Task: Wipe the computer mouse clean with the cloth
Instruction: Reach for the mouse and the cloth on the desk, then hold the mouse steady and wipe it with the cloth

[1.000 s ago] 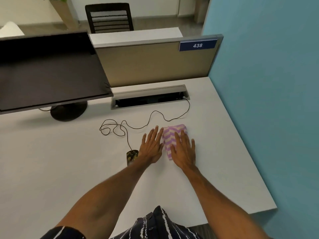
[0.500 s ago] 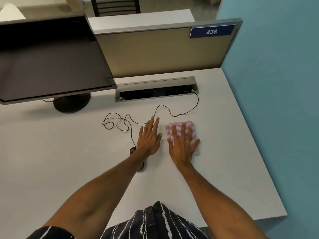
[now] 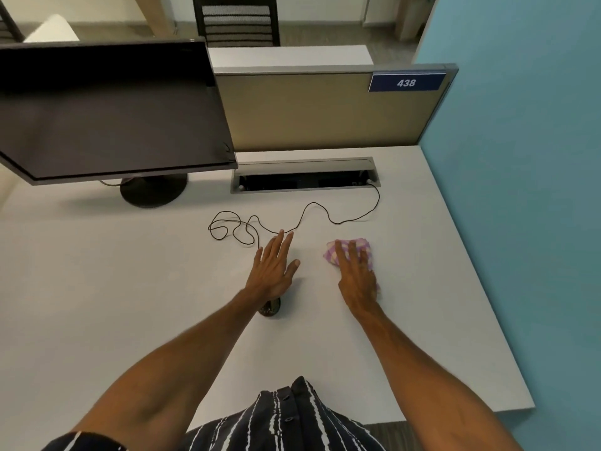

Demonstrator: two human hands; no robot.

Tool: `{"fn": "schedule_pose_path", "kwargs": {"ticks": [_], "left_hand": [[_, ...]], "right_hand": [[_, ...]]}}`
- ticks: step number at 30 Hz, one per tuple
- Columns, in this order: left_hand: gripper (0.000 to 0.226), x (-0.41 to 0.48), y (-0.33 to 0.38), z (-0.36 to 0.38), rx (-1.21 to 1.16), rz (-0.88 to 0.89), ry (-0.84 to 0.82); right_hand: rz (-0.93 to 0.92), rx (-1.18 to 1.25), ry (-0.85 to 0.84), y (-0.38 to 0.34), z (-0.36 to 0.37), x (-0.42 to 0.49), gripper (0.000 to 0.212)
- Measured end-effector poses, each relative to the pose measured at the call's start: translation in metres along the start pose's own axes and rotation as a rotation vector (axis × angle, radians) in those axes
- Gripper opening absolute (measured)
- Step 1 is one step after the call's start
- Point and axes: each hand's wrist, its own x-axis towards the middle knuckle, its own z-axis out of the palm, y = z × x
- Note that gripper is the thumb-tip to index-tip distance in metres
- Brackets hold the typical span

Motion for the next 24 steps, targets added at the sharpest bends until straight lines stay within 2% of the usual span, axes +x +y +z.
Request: {"fn": "schedule_pose_path", "kwargs": {"ticks": [5, 10, 18, 24], "left_hand": [[0.081, -0.037, -0.041, -0.008, -0.066, -0.026, 0.037], [0.068, -0.059, -0.09, -0.024, 0.045, 0.012, -0.013], [0.062, -0.044, -0.111, -0.052, 0.282, 0.165, -0.187], [0.065, -0.028, -0.117, -0.052, 0.351, 0.249, -0.323]], "right_hand": [[-0.011, -0.005, 0.013, -0.015, 0.007, -0.027, 0.073], [-0.006, 0.016, 0.02, -0.03, 0.01, -0.048, 0.077], [0.048, 0.209, 0.059, -0.059, 0.007, -0.063, 0.092], [-0.067, 0.274, 0.093, -0.085, 0.0, -0.051, 0.091]]}}
